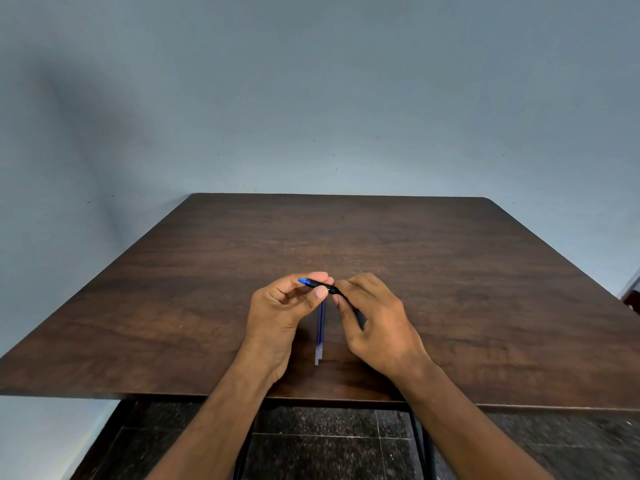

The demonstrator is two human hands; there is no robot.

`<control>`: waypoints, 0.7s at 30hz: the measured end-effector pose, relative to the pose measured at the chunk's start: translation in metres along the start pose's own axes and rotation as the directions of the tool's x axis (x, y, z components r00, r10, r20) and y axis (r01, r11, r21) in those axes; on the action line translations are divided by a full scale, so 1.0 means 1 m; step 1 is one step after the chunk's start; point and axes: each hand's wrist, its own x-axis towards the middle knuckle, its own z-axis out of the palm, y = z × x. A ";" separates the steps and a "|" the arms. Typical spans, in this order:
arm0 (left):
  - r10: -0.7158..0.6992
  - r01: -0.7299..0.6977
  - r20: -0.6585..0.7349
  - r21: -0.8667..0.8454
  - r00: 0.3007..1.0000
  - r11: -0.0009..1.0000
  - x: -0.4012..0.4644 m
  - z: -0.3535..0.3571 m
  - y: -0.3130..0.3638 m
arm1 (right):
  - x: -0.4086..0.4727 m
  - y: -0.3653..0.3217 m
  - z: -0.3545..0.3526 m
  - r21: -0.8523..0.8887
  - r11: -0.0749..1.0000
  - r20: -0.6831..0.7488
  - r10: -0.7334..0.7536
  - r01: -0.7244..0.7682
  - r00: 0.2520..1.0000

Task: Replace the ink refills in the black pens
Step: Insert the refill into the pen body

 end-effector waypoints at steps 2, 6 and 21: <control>-0.022 0.022 -0.055 0.000 0.998 1.000 0.001 0.000 -0.001 | 0.000 -0.001 0.000 -0.005 1.000 0.009 -0.005 0.005 1.000; -0.014 0.020 -0.106 0.059 0.994 0.998 0.001 0.002 0.000 | 0.000 -0.001 0.000 -0.011 1.000 0.012 -0.011 0.011 1.000; -0.014 0.004 0.137 0.069 0.991 0.998 -0.003 -0.002 0.003 | 0.000 0.004 0.002 0.000 0.999 -0.021 0.033 -0.033 0.999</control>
